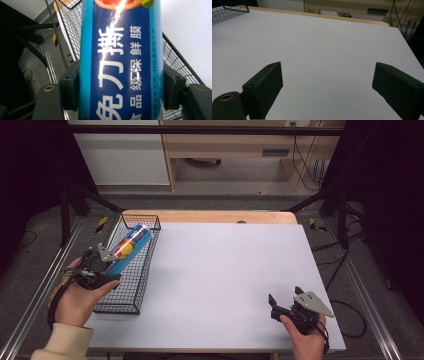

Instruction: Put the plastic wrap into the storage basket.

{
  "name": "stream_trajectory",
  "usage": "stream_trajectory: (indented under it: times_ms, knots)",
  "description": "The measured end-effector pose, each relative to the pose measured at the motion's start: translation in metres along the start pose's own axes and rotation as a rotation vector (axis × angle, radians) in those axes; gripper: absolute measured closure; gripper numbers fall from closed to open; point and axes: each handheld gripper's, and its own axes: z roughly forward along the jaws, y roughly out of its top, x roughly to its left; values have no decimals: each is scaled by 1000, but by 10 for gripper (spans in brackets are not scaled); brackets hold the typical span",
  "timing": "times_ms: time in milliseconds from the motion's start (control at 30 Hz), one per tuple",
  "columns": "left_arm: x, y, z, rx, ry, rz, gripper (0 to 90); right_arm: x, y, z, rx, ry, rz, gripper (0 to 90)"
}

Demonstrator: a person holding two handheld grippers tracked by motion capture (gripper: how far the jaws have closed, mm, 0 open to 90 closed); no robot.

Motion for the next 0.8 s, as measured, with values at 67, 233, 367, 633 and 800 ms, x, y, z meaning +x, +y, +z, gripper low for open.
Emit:
stream_trajectory:
  times_ms: [67,233,367,633,800]
  knots:
    - [0,1,2,6,2,-2,321,0,0,0,0,-1,-1,97]
    - [-2,1,6,23,17,-11,320,0,0,-1,-1,-5,3,98]
    - [-2,2,10,40,20,-14,321,0,0,-1,-1,1,5,97]
    - [-2,4,18,72,41,0,321,0,0,0,-2,-1,4,98]
    - [-3,6,20,87,45,1,321,0,0,-1,-3,-1,4,98]
